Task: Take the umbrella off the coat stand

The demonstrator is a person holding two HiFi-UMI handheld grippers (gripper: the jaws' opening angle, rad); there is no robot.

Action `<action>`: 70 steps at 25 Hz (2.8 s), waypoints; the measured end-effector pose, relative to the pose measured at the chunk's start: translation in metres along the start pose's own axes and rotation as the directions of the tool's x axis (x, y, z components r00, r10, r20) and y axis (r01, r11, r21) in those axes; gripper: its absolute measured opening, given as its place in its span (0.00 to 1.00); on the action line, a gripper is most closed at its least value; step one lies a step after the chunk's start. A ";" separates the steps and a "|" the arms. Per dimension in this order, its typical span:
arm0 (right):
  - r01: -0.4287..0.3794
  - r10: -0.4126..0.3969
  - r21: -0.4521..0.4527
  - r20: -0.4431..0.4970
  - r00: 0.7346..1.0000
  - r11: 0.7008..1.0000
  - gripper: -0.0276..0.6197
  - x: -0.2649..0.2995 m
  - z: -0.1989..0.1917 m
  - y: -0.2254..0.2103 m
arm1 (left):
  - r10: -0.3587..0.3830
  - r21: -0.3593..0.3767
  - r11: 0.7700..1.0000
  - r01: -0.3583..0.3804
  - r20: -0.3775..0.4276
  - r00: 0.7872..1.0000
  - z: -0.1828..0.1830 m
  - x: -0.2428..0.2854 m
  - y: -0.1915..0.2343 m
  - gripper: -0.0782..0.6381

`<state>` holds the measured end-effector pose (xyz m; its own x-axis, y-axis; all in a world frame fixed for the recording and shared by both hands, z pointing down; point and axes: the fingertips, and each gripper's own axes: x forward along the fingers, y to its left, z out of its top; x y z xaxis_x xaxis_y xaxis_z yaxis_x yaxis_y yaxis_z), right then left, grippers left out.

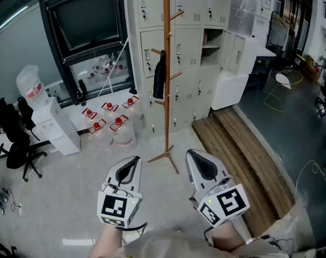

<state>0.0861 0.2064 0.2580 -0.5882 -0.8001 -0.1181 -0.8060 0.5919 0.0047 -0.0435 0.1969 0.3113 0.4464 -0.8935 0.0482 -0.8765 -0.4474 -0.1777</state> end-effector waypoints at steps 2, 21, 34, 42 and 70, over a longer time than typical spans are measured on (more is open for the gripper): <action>0.007 -0.007 0.001 0.006 1.000 1.000 0.05 0.000 0.001 -0.004 | 0.000 0.004 1.000 0.000 0.002 1.000 0.002 0.002 -0.001 0.12; 0.048 -0.048 0.001 -0.003 0.999 0.999 0.05 -0.013 -0.011 -0.041 | 0.013 0.031 0.999 -0.013 -0.001 1.000 0.009 0.020 -0.022 0.12; 0.028 -0.029 -0.048 -0.014 0.999 0.998 0.05 -0.039 -0.022 -0.084 | 0.057 0.047 0.997 -0.056 -0.016 0.998 0.008 0.041 -0.063 0.12; -0.012 0.012 0.006 -0.018 1.000 1.000 0.05 -0.038 -0.034 -0.101 | 0.074 0.056 0.996 -0.072 -0.021 0.997 0.008 0.052 -0.074 0.12; 0.030 -0.028 0.025 -0.054 0.998 0.999 0.05 0.125 -0.082 -0.145 | 0.007 0.039 0.999 -0.007 -0.006 1.000 -0.034 0.175 0.047 0.12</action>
<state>0.1235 0.0127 0.3240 -0.5677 -0.8207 -0.0646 -0.8213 0.5700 -0.0232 -0.0124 0.0182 0.3453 0.4388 -0.8970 0.0532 -0.8719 -0.4393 -0.2163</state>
